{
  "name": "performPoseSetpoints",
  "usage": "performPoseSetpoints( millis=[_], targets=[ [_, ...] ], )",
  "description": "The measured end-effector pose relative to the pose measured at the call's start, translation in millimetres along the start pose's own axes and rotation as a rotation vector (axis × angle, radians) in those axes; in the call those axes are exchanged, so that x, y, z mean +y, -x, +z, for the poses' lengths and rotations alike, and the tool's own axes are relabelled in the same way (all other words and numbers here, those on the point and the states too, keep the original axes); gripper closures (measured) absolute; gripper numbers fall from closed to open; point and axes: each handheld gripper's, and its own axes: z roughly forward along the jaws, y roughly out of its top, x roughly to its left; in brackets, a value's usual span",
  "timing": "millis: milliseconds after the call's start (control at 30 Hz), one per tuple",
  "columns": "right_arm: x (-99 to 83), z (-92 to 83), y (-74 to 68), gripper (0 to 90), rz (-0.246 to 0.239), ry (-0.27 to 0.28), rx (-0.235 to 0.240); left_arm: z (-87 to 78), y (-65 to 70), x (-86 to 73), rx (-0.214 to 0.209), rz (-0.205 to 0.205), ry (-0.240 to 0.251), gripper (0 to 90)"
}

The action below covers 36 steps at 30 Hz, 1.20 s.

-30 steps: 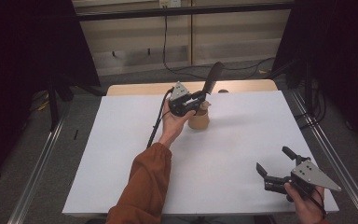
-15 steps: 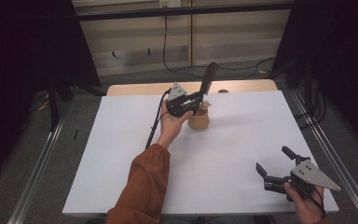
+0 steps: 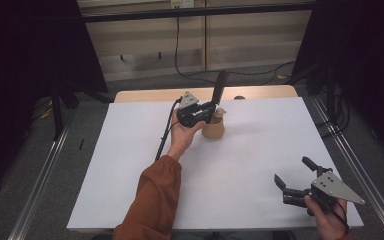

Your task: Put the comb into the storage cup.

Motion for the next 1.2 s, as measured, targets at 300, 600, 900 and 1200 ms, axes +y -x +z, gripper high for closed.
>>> performPoseSetpoints(
  millis=[300, 600, 900, 1200],
  targets=[
    [-0.1, -0.1, 0.1, 0.0, 0.000, -0.002, 0.001, 5.4, -0.5, -6.6, 0.013, 0.013, -0.051, 72.7],
    [-0.1, 0.0, 0.0, 0.0, -0.002, -0.002, 0.002, 7.7, -0.1, -10.7, 0.017, 0.017, -0.067, 72.4],
    [-0.2, 0.2, -0.2, 0.0, 0.000, -0.003, 0.003, 6.7, -1.2, -10.8, 0.026, 0.037, -0.086, 68.4],
    [-0.1, 0.0, 0.0, 0.0, -0.002, -0.001, 0.004, 2.9, -1.3, -8.6, 0.032, 0.029, -0.066, 56.6]
  ],
)
